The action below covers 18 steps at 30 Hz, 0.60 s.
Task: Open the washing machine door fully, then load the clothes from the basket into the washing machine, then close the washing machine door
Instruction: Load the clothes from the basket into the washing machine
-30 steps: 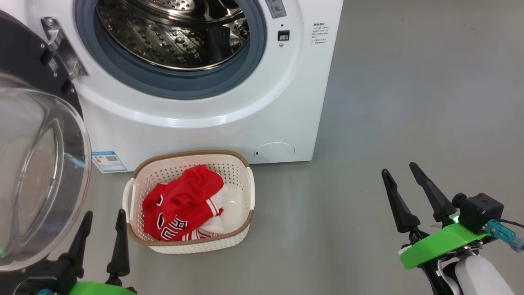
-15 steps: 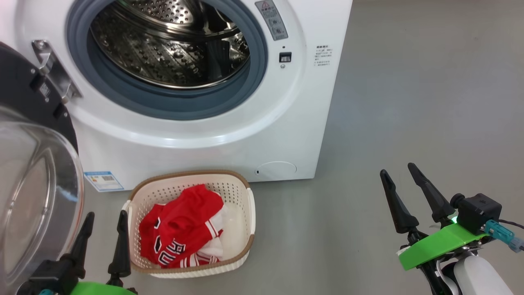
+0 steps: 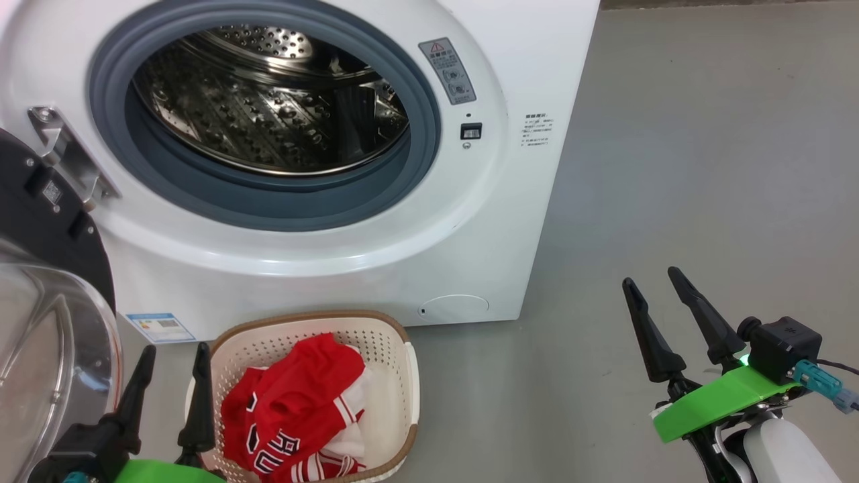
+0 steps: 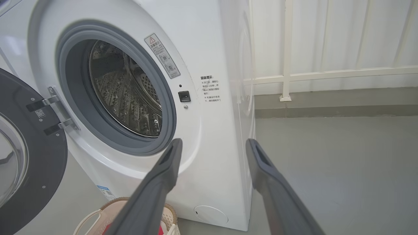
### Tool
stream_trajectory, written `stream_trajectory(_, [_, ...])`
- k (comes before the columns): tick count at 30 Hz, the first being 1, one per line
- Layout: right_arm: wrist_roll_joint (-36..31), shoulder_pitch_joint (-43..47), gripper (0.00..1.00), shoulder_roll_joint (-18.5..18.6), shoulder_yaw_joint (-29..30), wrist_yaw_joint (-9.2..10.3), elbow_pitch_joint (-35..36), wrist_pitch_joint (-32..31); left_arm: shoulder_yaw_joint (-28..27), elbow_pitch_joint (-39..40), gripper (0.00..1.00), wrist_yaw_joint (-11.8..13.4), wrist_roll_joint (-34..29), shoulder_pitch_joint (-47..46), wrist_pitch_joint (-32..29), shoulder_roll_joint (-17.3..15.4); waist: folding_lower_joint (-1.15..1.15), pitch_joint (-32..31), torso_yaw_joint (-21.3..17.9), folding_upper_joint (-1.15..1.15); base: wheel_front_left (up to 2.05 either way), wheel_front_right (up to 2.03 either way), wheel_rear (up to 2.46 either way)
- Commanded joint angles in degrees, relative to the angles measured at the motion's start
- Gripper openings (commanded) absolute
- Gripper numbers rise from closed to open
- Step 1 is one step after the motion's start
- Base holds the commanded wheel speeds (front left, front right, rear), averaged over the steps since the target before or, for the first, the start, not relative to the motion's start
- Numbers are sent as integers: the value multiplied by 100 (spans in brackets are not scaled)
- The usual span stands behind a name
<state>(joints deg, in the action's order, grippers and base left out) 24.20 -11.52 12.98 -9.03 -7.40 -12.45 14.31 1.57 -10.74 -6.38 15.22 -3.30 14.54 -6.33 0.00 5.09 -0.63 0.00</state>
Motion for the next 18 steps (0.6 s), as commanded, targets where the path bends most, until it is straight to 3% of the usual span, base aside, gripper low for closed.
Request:
stream_trajectory(1, [-6, -14, 100, 58, -125, -9, 139, 69, -198, 142, 100, -32, -18, -236, 46, -90, 0, 4, 2, 0, 25, -25, 0])
stream_trajectory(18, [-17, -56, 100, 41, -81, -9, 149, 69, -226, 117, 100, -50, -20, -289, 46, -78, 0, 69, 33, 0, 1, -1, 0])
